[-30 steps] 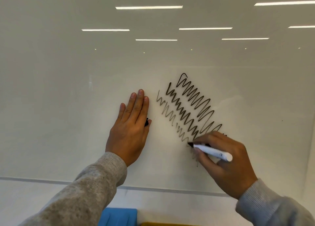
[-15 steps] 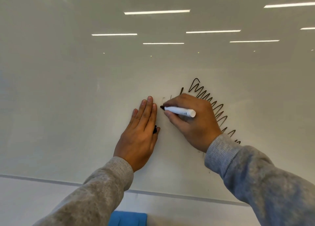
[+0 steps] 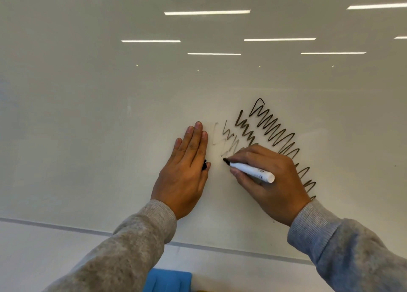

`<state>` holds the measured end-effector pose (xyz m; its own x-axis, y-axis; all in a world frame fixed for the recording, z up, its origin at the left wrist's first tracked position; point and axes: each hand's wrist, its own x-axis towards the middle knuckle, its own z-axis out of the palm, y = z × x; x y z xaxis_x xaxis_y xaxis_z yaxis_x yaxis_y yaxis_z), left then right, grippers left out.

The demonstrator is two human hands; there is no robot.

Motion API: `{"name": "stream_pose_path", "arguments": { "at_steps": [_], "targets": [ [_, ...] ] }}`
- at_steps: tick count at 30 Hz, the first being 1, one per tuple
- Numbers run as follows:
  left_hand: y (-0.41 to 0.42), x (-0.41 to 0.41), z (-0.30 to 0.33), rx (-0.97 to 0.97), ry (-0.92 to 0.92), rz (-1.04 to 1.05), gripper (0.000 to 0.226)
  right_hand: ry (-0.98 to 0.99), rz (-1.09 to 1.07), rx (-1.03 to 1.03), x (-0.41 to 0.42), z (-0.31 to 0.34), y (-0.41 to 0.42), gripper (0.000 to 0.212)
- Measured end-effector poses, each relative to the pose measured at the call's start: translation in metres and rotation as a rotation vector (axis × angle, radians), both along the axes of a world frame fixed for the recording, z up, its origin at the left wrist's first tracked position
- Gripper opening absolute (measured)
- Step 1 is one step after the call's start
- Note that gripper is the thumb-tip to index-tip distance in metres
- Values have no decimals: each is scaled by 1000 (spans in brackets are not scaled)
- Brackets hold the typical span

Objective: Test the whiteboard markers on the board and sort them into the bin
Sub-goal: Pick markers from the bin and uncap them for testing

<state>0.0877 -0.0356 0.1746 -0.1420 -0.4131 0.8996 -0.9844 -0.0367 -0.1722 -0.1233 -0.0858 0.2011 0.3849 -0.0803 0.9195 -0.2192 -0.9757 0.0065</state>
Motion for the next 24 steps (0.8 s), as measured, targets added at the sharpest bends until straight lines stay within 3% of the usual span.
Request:
{"name": "stream_pose_path", "arguments": {
  "at_steps": [24],
  "targets": [
    [0,0,-2,-9,-6,8,63,3,-11,66,-31,-45,-6,24]
  ]
}}
